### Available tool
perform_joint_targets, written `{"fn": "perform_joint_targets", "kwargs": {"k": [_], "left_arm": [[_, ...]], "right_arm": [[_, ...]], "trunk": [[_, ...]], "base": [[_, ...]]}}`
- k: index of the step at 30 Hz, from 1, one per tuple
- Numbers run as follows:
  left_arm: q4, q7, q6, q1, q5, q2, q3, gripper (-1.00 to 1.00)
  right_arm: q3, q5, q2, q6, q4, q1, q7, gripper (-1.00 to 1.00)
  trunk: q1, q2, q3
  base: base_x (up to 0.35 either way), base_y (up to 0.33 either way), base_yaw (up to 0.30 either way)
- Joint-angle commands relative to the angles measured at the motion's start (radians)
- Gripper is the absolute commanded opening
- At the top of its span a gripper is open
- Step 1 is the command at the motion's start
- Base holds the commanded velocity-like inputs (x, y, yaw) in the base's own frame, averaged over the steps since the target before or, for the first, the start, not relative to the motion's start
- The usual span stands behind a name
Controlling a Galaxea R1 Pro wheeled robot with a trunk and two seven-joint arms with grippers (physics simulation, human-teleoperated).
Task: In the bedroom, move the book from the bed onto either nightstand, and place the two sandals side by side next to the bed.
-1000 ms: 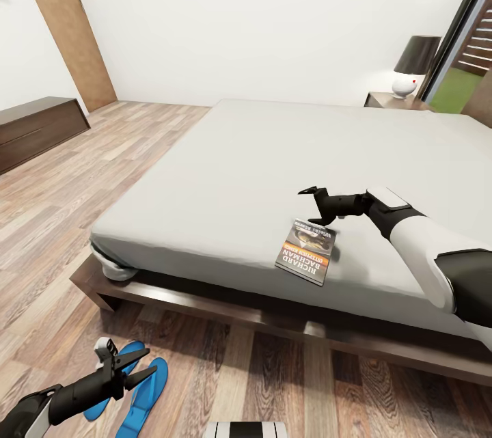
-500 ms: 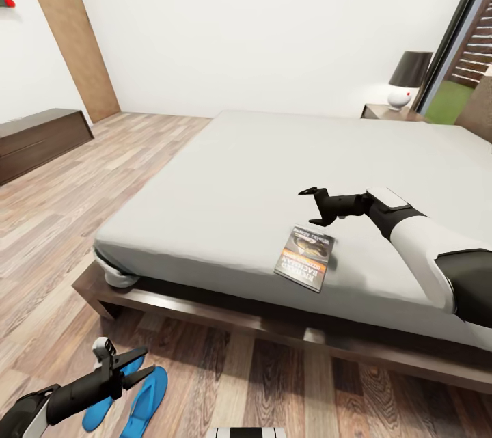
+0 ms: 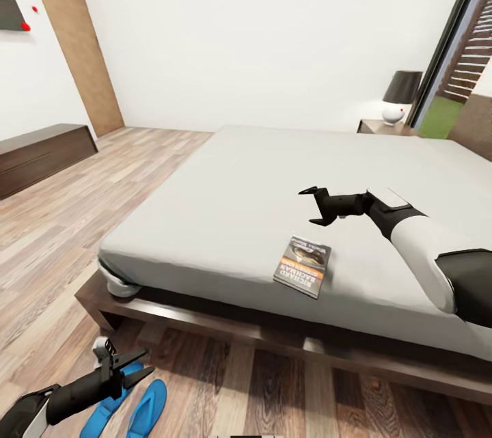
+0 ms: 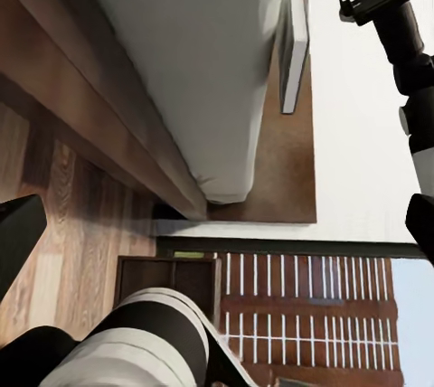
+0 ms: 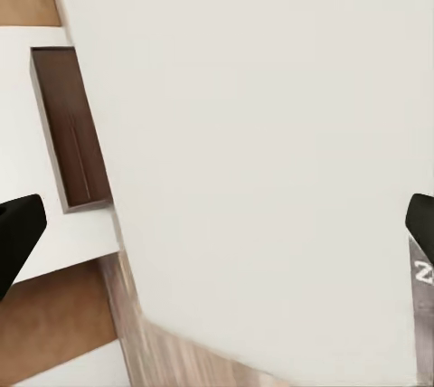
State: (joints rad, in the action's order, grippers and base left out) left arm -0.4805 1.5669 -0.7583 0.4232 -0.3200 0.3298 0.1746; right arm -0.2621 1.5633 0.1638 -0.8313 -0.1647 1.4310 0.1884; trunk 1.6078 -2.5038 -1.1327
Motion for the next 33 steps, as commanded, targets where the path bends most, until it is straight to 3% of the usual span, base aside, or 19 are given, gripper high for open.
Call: {"fn": "perform_joint_targets", "kwargs": {"k": [1,7,11,18,27,28,33], "left_arm": [[0.0,0.004,-0.011,0.0,0.001,0.0,0.0,1.0],[-0.001,0.004,-0.01,0.0,0.002,0.0,0.0,1.0],[0.0,0.002,-0.01,0.0,0.002,0.0,-0.001,1.0],[0.0,0.0,-0.01,0.0,0.002,0.0,-0.001,1.0],[0.0,-0.002,-0.01,0.0,0.002,0.0,-0.001,1.0],[0.0,-0.002,-0.01,0.0,0.002,0.0,-0.002,1.0],[0.0,-0.002,-0.01,0.0,0.002,0.0,-0.002,1.0]], "right_arm": [[-0.006,0.01,0.001,-0.002,-0.002,0.0,0.008,1.0],[-0.008,0.012,0.006,-0.001,-0.011,0.0,0.007,1.0],[-0.008,0.013,0.025,0.0,-0.028,0.0,0.006,1.0],[-0.005,0.015,0.106,-0.003,-0.088,0.0,-0.017,1.0],[-0.004,0.008,0.191,-0.005,-0.103,-0.001,-0.138,1.0],[-0.003,0.007,0.213,-0.013,-0.103,-0.004,-0.158,1.0],[-0.003,0.009,0.241,-0.061,-0.104,-0.013,-0.179,1.0]], "trunk": [[-0.001,0.0,0.003],[-0.003,0.001,0.026],[-0.005,0.002,0.042],[-0.006,0.003,0.046],[-0.006,0.003,0.046],[-0.006,0.003,0.046],[-0.006,0.003,0.046]], "base": [[0.0,0.0,0.0],[0.0,0.0,0.0],[0.0,0.0,0.0],[0.0,0.0,0.0],[0.0,0.0,0.0],[0.0,0.0,0.0],[0.0,0.0,0.0]]}}
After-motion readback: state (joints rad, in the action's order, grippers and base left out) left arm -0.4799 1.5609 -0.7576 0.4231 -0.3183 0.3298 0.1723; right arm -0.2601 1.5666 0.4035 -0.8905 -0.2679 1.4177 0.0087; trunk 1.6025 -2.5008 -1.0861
